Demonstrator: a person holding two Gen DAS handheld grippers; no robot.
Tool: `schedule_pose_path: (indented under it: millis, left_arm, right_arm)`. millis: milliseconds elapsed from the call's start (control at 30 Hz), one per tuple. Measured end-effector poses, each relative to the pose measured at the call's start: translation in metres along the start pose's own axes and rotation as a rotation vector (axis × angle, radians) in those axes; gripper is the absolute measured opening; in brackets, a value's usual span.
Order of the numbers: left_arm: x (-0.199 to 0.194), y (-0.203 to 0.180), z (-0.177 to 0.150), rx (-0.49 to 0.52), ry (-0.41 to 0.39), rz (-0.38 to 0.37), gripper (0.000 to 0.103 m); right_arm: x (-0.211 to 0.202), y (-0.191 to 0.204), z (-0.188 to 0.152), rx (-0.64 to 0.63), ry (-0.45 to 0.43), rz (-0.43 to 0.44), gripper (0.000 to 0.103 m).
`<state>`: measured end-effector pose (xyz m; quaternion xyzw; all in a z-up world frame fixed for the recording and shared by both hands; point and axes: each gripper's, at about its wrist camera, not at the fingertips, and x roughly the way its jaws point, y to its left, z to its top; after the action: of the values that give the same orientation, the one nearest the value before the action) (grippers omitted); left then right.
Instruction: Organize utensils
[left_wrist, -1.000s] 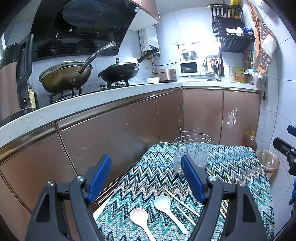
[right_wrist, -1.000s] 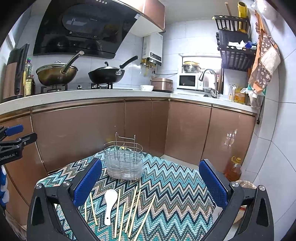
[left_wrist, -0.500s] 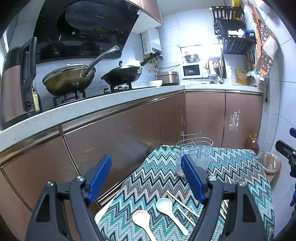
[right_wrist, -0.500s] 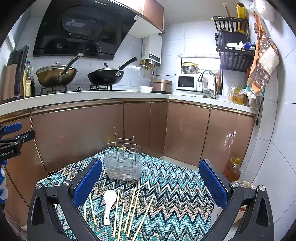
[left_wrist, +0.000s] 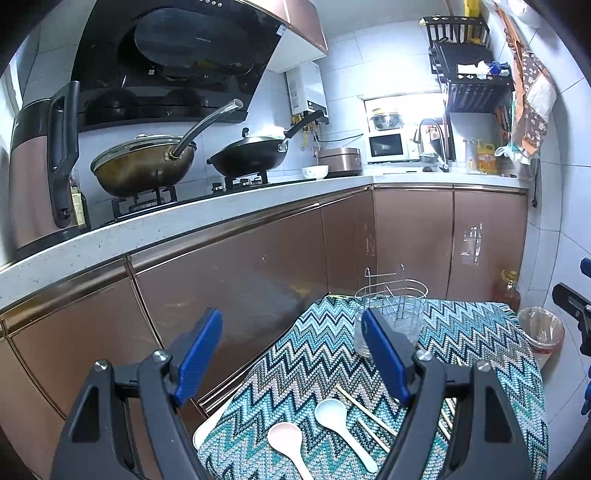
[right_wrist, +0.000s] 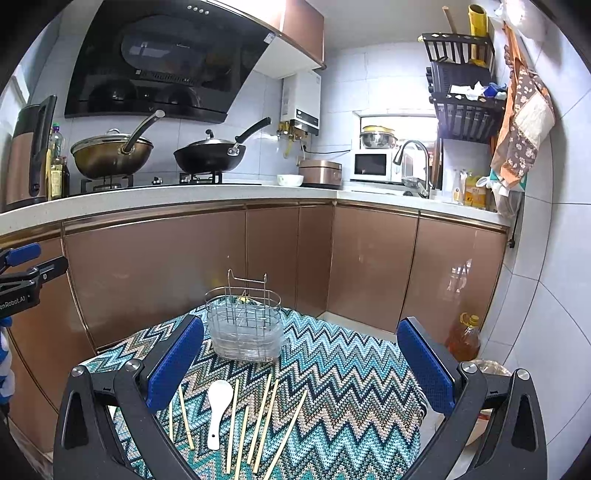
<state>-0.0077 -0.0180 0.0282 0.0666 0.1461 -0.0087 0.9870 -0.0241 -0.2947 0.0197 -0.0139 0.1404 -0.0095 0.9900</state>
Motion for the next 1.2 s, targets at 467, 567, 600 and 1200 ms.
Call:
schedule_pose_path:
  millis: [467, 567, 600, 1200]
  left_arm:
    - [-0.008, -0.004, 0.001, -0.009, -0.014, -0.017, 0.077]
    - [-0.009, -0.004, 0.001, -0.014, -0.016, -0.021, 0.077]
    - [-0.009, -0.004, 0.001, -0.017, -0.016, -0.023, 0.077]
    - [-0.018, -0.001, 0.002, -0.007, -0.048, -0.033, 0.077]
  right_arm:
    - [-0.003, -0.001, 0.000, 0.000, -0.005, -0.004, 0.103]
    - [-0.003, 0.000, 0.001, -0.006, -0.004, -0.003, 0.103]
    - [-0.004, -0.001, 0.001, -0.007, -0.004, -0.003, 0.103]
    - [-0.010, -0.008, 0.000, 0.006, -0.025, -0.003, 0.103]
